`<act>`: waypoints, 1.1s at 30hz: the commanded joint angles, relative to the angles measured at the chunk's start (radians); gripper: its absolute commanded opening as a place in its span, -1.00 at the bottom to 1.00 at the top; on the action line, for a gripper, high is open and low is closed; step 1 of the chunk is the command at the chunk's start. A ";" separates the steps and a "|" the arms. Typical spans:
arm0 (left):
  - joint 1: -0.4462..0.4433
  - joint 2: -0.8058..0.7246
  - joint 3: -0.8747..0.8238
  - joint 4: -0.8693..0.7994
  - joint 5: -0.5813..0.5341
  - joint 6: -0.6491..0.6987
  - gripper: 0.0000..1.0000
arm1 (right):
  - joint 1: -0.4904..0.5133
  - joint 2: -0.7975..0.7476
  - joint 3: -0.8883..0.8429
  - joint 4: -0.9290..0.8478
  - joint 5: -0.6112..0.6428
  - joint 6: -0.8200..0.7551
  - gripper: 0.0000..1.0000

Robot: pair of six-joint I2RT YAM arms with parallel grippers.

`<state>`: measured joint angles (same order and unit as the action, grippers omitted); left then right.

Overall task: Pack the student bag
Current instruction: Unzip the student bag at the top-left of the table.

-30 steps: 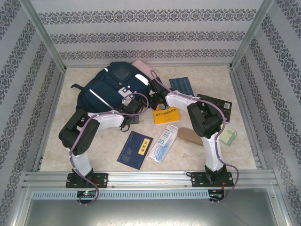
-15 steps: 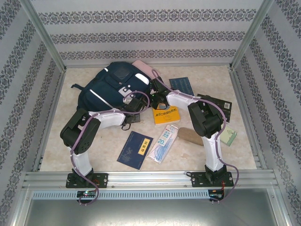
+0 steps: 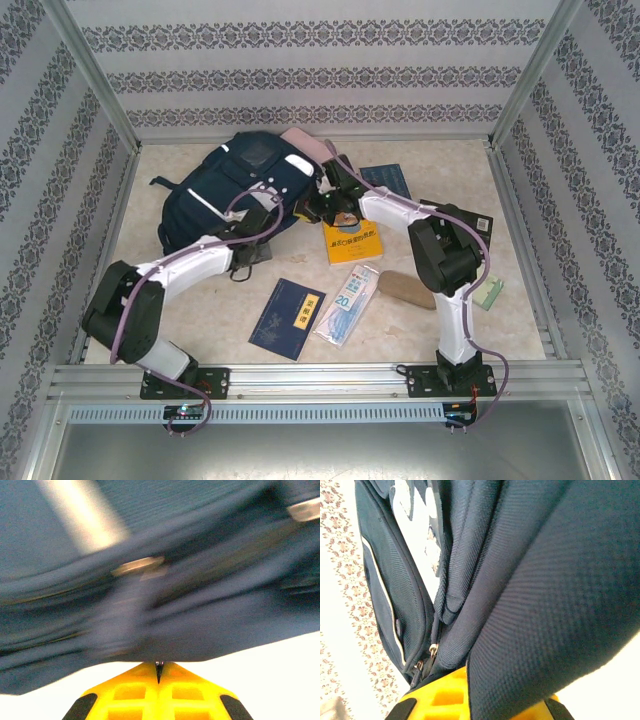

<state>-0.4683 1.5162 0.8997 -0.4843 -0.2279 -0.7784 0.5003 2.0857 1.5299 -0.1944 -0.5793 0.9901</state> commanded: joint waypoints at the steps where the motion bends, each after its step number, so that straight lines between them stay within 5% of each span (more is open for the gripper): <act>1: 0.083 -0.054 -0.083 -0.251 -0.070 -0.038 -1.00 | -0.085 -0.056 0.051 0.016 0.056 -0.046 -1.00; 8: 0.167 -0.176 -0.112 -0.315 -0.068 -0.003 -1.00 | -0.114 -0.018 0.116 0.004 0.052 -0.060 -1.00; 13: 0.156 -0.268 -0.121 -0.178 0.136 0.118 -1.00 | -0.136 0.048 0.215 -0.032 0.075 -0.078 -1.00; 14: 0.145 -0.279 -0.119 -0.157 0.164 0.126 -1.00 | -0.140 0.061 0.236 -0.042 0.075 -0.083 -0.93; 16: 0.115 -0.291 -0.101 -0.127 0.207 0.137 -1.00 | -0.144 0.081 0.269 -0.073 0.076 -0.093 -0.42; 18: 0.087 -0.286 -0.081 -0.113 0.235 0.132 -1.00 | -0.144 0.078 0.265 -0.078 0.075 -0.093 -0.27; 33: -0.094 -0.077 0.068 0.019 0.354 0.100 -1.00 | -0.025 -0.231 -0.258 0.009 0.154 -0.020 0.04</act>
<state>-0.5457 1.4204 0.9325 -0.5186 0.0959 -0.6880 0.4431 1.8935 1.3155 -0.2375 -0.4488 0.9329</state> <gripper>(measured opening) 0.054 0.519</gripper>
